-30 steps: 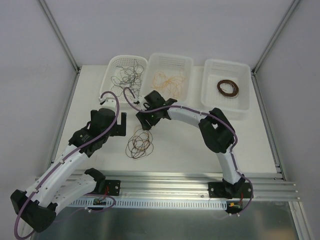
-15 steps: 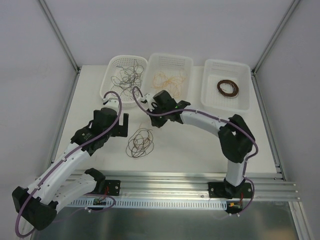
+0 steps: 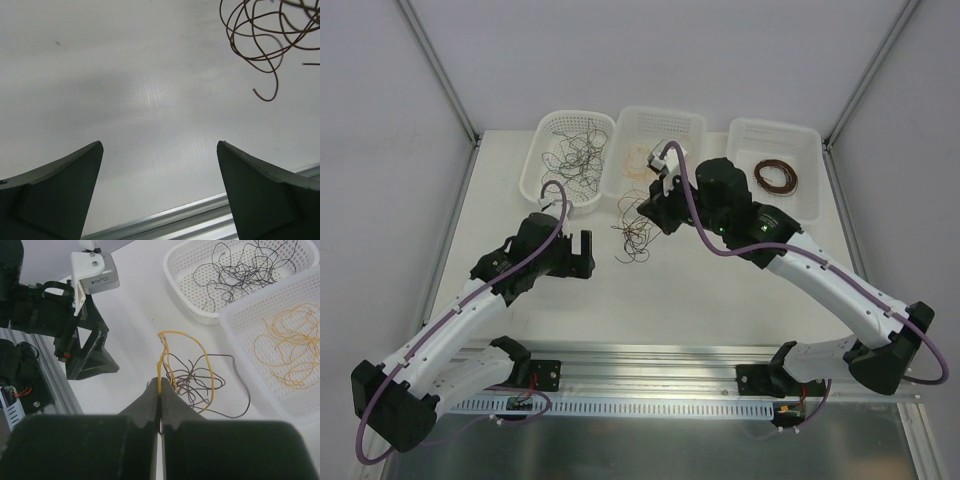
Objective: Untangle the cables
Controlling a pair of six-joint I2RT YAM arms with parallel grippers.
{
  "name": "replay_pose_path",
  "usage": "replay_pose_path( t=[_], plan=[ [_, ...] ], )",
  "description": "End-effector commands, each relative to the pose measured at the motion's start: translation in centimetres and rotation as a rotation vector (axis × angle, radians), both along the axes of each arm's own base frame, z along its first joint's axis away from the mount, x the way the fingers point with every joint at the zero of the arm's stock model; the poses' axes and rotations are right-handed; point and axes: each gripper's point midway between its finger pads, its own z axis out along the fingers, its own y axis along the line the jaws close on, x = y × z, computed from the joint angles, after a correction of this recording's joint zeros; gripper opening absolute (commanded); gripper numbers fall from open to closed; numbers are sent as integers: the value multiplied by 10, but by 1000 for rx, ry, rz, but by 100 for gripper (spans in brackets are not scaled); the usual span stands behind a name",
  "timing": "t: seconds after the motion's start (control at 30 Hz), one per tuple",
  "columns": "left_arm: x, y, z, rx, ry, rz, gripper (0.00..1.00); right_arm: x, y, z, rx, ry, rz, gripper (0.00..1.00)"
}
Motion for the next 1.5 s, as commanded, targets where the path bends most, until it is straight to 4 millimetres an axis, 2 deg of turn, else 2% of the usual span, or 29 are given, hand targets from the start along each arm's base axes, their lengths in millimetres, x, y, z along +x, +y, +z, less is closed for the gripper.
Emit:
replay_pose_path(
  t=[0.0,0.03,0.07,0.1,0.13,0.17,0.2,0.23,0.3,0.37,0.43,0.57,0.7,0.8,0.83,0.9,0.93,0.97,1.0,1.1,1.13,1.17,1.27,1.33,1.47],
  plan=[
    [-1,-39,9,-251,24,-19,99,-11,-10,4,8,8,-12,1],
    [-2,-49,10,-308,22,-34,99,-13,-13,7,14,3,-15,1],
    [-7,-53,-7,-349,55,-17,99,-12,-16,8,14,2,-29,1],
    [-9,-60,-7,-393,45,-33,99,-13,-17,8,15,3,-33,1],
    [0,-74,7,-473,-29,-67,98,-14,-19,6,10,10,-35,1],
    [-4,-76,-7,-493,-16,-66,98,-16,-21,7,11,8,-37,1],
    [-1,-82,-4,-523,-53,-86,98,-16,-23,6,10,12,-41,1],
    [4,-92,8,-567,-127,-125,98,-17,-24,5,7,14,-44,1],
    [4,-99,-4,-571,-160,-163,98,-21,-28,4,20,25,-50,1],
    [0,-114,1,-621,-225,-243,98,-25,-29,1,31,39,-48,1],
    [-7,-126,-7,-644,-220,-299,98,-29,-31,6,57,35,-42,2],
    [-20,-153,0,-727,-230,-427,96,-36,-34,2,78,59,-41,2],
    [-18,-165,-1,-747,-218,-444,89,-42,-34,2,97,76,-31,2],
    [-15,-174,4,-786,-212,-450,69,-45,-37,2,103,78,-35,2],
    [-14,-177,6,-801,-204,-451,53,-45,-40,2,105,75,-41,2],
    [-13,-180,4,-804,-184,-454,34,-44,-47,1,96,66,-66,2],
    [-11,-181,5,-807,-182,-447,16,-42,-51,-6,77,62,-88,2],
    [-10,-181,2,-802,-179,-438,5,-42,-56,-5,78,52,-103,2],
    [-9,-179,1,-798,-182,-428,0,-42,-61,-10,57,53,-118,2],
    [3,-165,-12,-720,-175,-318,0,-34,-87,-24,-7,41,-227,2],
    [4,-152,-35,-628,-95,-244,0,-30,-98,-28,-27,34,-278,2],
    [17,-137,-36,-576,-118,-149,0,-28,-110,-31,-37,33,-316,2],
    [25,-99,-54,-443,-61,3,0,-23,-140,-40,-62,52,-416,1],
    [25,-87,-56,-434,-56,30,0,-26,-152,-33,-31,44,-433,1],
    [33,-43,-62,-398,-29,190,0,-24,-183,-23,-24,16,-526,1]
  ],
)
